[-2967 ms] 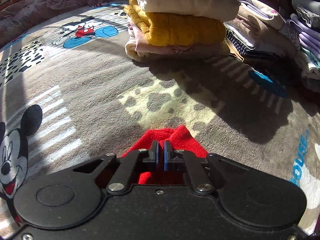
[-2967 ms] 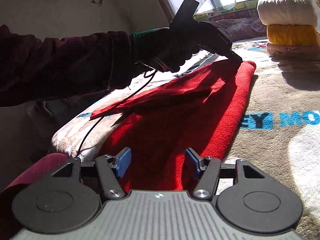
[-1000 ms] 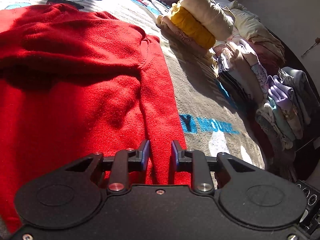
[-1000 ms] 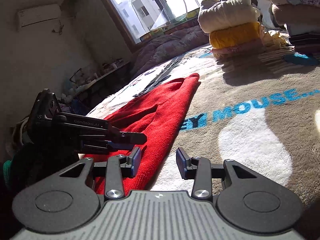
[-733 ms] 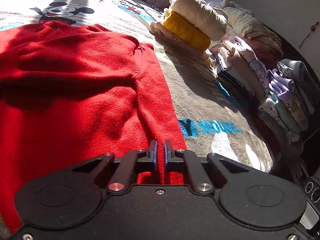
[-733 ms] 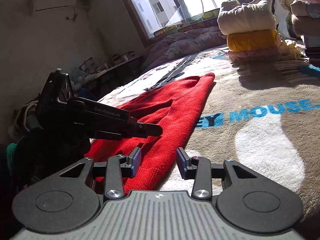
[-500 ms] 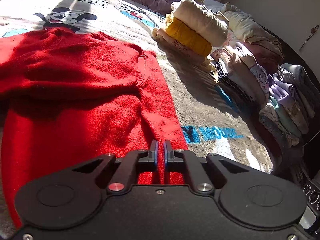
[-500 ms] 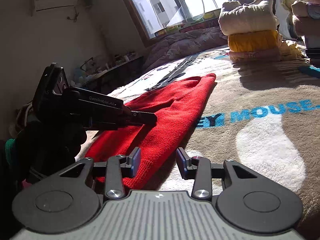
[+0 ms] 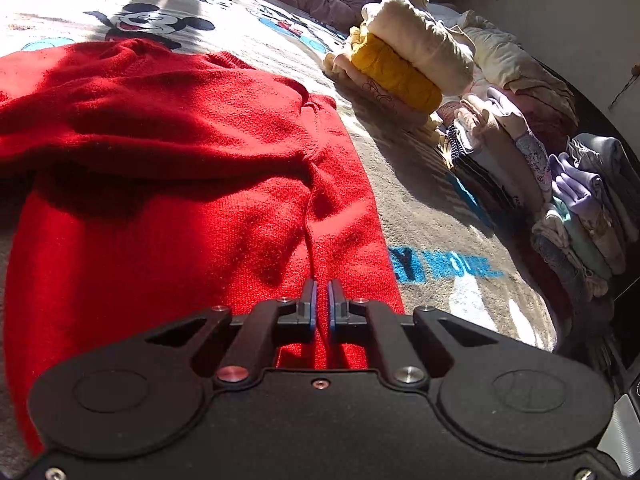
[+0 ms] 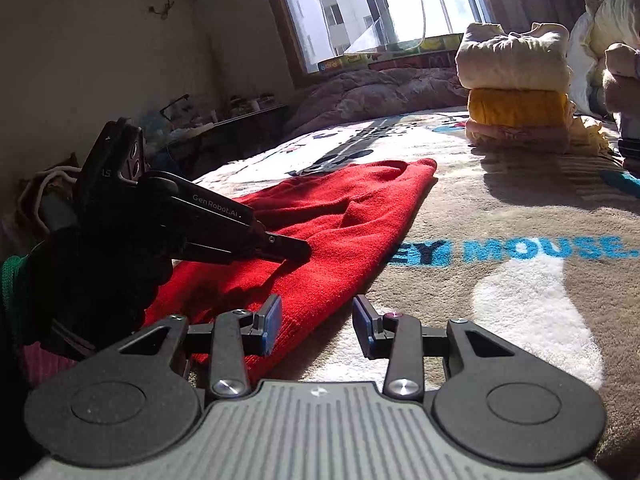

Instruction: Fold clothes

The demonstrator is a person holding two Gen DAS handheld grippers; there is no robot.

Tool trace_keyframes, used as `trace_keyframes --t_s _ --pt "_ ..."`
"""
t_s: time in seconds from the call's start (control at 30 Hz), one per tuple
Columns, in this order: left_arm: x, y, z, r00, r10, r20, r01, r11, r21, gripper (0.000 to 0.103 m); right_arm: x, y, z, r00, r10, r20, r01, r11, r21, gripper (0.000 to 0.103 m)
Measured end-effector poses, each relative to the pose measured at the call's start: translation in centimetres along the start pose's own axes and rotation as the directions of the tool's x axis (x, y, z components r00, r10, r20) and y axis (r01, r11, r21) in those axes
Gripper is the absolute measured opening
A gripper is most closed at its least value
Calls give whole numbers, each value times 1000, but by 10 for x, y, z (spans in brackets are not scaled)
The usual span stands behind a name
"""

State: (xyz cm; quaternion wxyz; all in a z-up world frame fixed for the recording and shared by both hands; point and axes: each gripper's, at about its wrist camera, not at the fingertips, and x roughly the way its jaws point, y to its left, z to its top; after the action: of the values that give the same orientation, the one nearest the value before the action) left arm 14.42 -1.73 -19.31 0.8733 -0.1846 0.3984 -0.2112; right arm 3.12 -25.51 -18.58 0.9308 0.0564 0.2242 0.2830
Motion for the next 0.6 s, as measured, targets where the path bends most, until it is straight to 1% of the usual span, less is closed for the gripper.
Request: trace_keyframes --t_s 0.07,0.13,0.17,0.2,0.23,0.3,0.37,0.43,0.5,0.57,0.6 --pt "-4 -1 1 1000 -5 8 5 1000 -7 4 3 14 1 1000 -12 12 13 995 -99 41" --pt "-3 0 0 1000 -2 -3 2 1000 2 5 6 30 1 999 -7 35 14 980 -200 41" --pt "-1 1 -1 1000 1 -10 0 1000 6 8 9 36 0 999 8 34 1 971 -240 40" --pt "-3 1 0 1000 3 -8 -3 1000 11 9 21 40 -4 999 15 -37 -24 966 -259 40" --pt "-6 0 1 1000 5 -2 -5 1000 16 9 34 44 -8 992 19 -121 -52 961 -272 41" --pt "-12 -2 3 1000 10 8 -10 1000 25 9 39 42 -12 988 37 -152 -73 969 -236 43" --pt "-17 -13 9 999 25 30 -28 995 91 10 36 42 -10 987 52 -154 -87 969 -233 43" --pt "-13 -23 20 999 15 47 -22 989 149 10 34 37 -11 985 81 -149 -109 976 -188 44" --pt "-2 -31 31 998 17 52 -27 978 207 10 35 34 -12 985 95 -147 -118 980 -159 44" --pt "20 -31 44 999 29 25 -34 970 240 11 35 33 -11 983 108 -145 -129 981 -143 46" --pt "34 -28 51 997 75 -2 -72 964 256 15 36 31 -11 982 118 -145 -136 983 -126 46"
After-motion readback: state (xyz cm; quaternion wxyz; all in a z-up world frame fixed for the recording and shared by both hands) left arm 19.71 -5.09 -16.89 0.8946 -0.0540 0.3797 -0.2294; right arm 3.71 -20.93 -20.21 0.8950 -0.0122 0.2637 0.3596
